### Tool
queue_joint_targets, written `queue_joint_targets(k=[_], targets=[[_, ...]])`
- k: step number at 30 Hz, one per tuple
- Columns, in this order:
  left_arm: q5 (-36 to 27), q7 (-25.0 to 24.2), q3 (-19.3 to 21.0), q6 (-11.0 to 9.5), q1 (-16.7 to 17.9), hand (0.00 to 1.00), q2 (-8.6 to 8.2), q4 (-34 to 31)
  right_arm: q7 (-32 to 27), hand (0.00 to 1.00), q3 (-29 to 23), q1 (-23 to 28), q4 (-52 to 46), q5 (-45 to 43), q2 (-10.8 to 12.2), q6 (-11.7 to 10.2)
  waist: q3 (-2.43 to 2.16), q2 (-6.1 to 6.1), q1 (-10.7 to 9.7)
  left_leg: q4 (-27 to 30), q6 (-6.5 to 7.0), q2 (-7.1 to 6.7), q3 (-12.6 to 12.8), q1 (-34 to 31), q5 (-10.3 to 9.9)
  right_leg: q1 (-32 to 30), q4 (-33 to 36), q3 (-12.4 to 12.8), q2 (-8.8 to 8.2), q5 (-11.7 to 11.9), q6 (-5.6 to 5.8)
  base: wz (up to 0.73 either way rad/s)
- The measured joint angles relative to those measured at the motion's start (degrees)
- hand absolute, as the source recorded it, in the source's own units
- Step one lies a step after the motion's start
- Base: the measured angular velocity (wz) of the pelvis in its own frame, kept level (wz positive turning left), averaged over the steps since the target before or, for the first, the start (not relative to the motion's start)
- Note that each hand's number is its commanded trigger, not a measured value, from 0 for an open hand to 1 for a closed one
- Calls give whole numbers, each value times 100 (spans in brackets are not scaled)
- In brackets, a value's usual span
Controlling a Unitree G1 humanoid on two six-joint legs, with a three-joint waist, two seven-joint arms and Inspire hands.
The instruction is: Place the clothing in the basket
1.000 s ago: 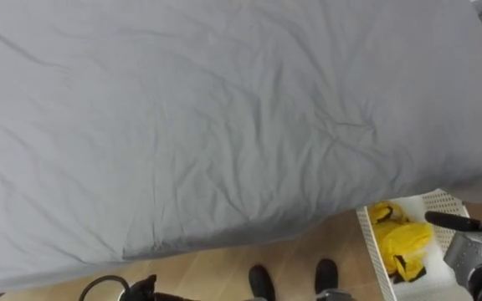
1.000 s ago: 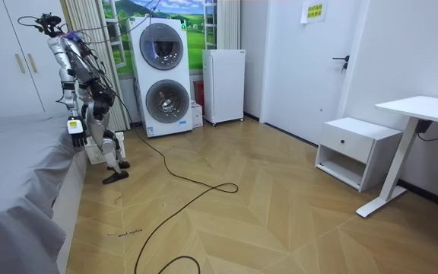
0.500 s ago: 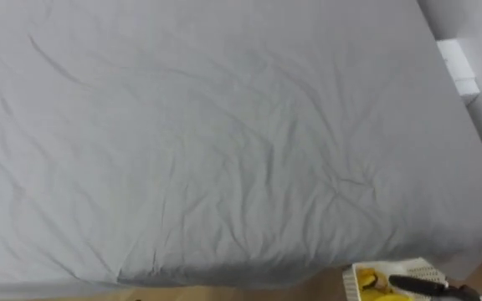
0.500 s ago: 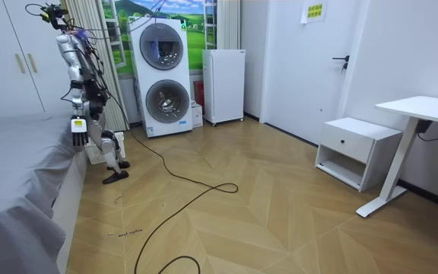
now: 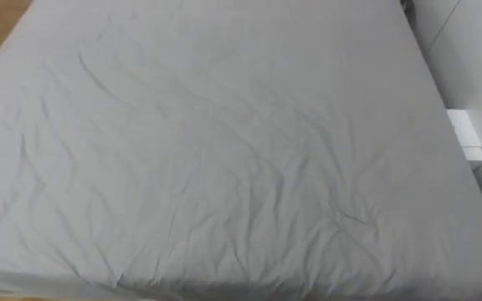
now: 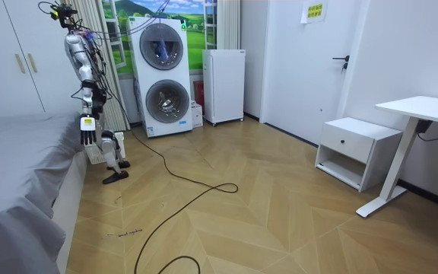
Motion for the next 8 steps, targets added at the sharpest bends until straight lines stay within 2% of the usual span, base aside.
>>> queue_joint_targets(k=[3,8], targets=[[205,70,-1,-1,74,0,-16,-78,69,0,235,106,-114,-207,75,-3,-11,-14,33,10,-6,-3,-1,96,-4,108,4,11,0,0,0,2],[505,81,9,-5,50,0,-58,-145,290,0,381,207,-187,-476,207,-4,-19,33,129,-21,-20,0,-32,171,-14,173,8,-2,4,1,-2,3]])
